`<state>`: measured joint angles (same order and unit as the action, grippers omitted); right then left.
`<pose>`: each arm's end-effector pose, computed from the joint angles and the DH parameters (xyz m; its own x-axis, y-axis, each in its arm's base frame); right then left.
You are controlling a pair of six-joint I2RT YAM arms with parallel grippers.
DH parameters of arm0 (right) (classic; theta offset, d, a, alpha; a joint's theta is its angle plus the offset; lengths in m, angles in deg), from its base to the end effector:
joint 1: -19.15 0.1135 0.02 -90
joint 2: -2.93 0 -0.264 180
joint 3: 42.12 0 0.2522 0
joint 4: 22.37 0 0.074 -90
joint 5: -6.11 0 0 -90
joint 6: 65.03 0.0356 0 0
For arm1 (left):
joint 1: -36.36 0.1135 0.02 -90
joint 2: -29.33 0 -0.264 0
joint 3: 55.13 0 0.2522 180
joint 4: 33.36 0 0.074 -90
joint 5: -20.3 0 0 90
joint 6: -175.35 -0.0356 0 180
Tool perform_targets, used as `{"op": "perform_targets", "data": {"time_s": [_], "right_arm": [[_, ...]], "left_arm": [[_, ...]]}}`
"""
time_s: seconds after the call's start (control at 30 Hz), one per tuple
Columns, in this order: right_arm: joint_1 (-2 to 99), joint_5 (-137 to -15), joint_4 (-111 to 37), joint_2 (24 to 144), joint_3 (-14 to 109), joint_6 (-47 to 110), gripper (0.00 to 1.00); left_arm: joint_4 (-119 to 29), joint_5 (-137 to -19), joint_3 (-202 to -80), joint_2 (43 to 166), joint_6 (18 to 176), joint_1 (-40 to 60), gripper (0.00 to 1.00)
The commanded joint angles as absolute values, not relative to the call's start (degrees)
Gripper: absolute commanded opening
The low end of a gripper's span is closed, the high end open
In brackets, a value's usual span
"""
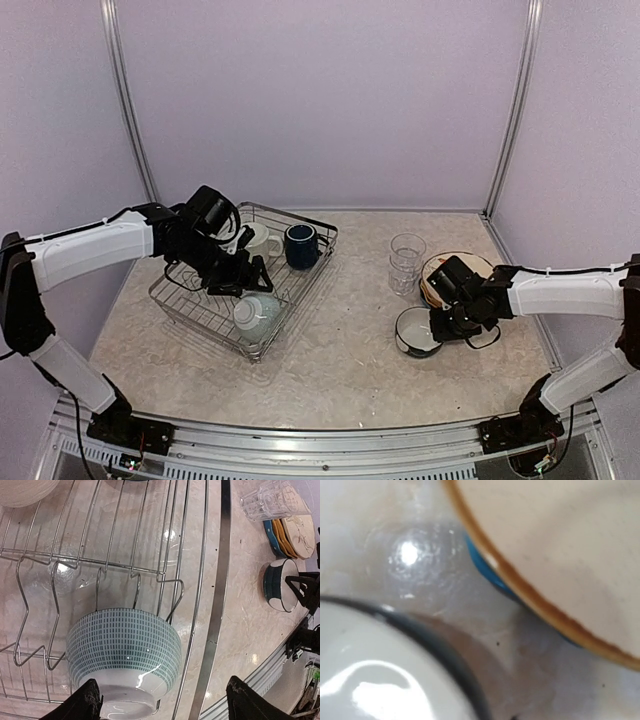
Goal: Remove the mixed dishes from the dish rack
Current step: Place the bowl at the center of the board, then grab the bowl from the dish rack.
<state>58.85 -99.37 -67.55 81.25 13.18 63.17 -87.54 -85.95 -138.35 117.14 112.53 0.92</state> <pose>0.1899 0.1453 0.1728 -0.8949 0.0316 -0.4451 0.0179 0.9992 0.0349 0.2528 -0.1922 0.2646 -0.9280 0.1222 -0.3519 0.2821 0.8475 -0.4497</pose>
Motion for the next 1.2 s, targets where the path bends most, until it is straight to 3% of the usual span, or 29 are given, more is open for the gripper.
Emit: {"op": "perform_targets", "data": {"time_s": [0.0, 0.2, 0.37, 0.67, 1.17], "right_arm": [[58.3, -99.8, -66.8, 81.3, 13.1, 62.0, 0.36], [58.4, -99.7, -67.3, 78.9, 12.6, 61.4, 0.71], [58.4, -99.9, -67.9, 75.3, 12.9, 60.0, 0.87], [58.3, -100.2, -66.3, 70.8, 12.0, 58.4, 0.92], [58.4, -99.8, -63.0, 64.8, 8.4, 58.4, 0.94]], "left_arm": [[-93.3, -86.2, -139.2, 116.9, 114.6, 1.3, 0.82], [-98.2, -80.1, -142.5, 119.8, 117.8, 0.7, 0.87], [-103.2, -72.4, -148.2, 124.2, 123.2, -2.5, 0.93], [-117.5, -56.4, -160.3, 134.9, 132.1, -9.0, 0.97], [-121.1, -57.3, -168.8, 143.6, 133.2, -12.2, 0.99]]}}
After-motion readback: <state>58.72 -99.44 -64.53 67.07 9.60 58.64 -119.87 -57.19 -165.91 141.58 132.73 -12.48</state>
